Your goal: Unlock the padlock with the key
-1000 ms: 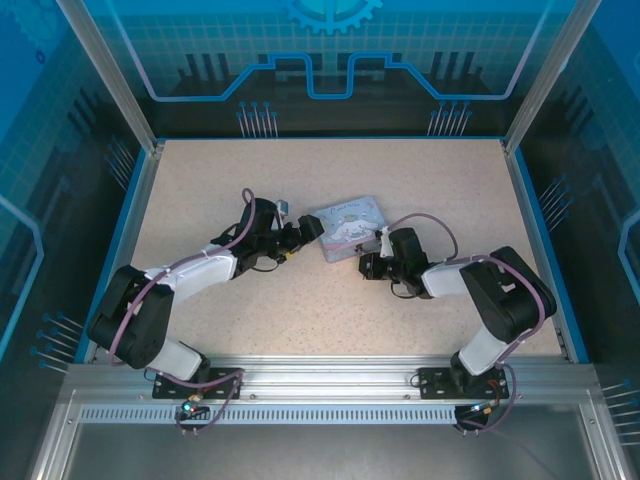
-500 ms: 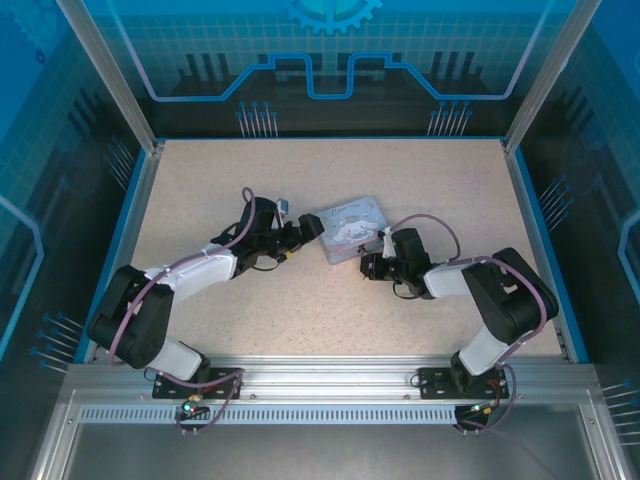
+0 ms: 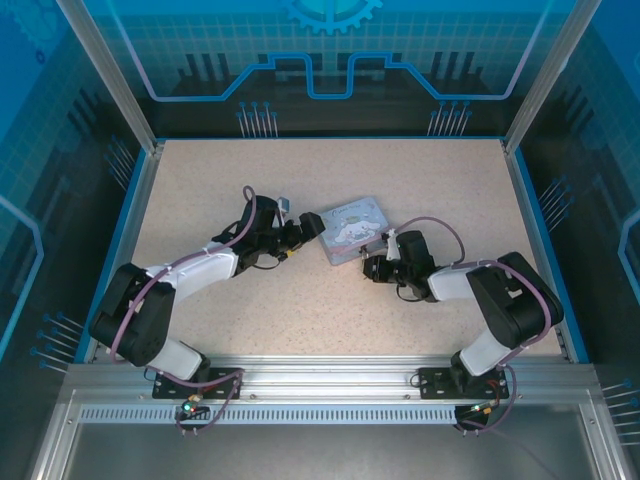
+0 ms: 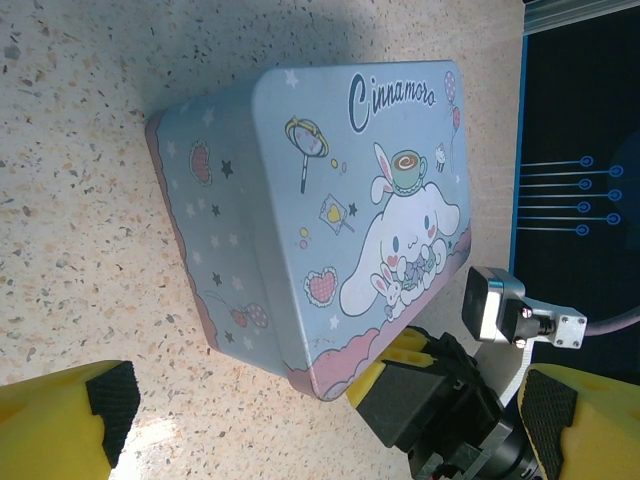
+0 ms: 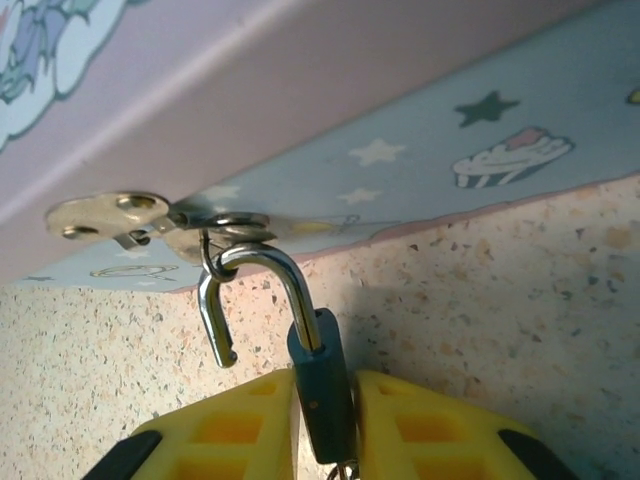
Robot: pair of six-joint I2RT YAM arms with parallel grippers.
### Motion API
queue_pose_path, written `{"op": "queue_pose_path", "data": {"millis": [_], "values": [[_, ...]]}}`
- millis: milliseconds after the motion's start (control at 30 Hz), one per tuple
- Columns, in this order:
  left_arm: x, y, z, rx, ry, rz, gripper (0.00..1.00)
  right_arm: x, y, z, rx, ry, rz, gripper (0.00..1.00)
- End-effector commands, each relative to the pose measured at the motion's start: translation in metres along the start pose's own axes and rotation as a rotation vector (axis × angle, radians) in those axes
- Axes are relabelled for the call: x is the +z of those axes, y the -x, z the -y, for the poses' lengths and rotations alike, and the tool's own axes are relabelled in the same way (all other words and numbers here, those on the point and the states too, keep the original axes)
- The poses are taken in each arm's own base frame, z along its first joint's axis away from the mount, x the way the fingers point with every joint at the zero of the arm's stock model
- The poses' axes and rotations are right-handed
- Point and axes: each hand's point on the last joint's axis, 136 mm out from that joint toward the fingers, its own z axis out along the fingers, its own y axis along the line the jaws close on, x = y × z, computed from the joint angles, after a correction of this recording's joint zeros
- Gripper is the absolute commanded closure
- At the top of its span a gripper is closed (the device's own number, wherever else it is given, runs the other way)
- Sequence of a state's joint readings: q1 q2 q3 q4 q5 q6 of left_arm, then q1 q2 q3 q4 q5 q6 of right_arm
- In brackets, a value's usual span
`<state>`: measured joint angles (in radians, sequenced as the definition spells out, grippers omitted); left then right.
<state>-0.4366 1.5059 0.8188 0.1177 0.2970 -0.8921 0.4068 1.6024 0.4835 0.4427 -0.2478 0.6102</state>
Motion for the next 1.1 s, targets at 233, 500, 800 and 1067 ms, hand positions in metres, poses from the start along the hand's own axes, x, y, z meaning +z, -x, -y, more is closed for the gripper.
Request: {"op": "queue_pose_path", "data": {"millis": [233, 500, 800, 1067], "values": [[-0.001, 0.006, 0.01, -0.001, -0.028, -0.002, 0.01, -0.003, -0.006, 0.008, 0.025, 0.0, -0.016, 0.96], [-0.001, 0.007, 0.007, 0.028, -0.009, 0.006, 0.01, -0.003, -0.005, 0.009, 0.032, 0.001, -0.016, 1.0], [0.0, 0.015, 0.007, 0.31, 0.204, 0.039, 0.01, -0.004, -0.005, 0.008, 0.044, 0.007, -0.011, 1.0], [0.022, 0.012, 0.0, 0.489, 0.376, 0.019, 0.01, -0.002, -0.006, 0.009, 0.054, 0.008, -0.014, 1.0]]}}
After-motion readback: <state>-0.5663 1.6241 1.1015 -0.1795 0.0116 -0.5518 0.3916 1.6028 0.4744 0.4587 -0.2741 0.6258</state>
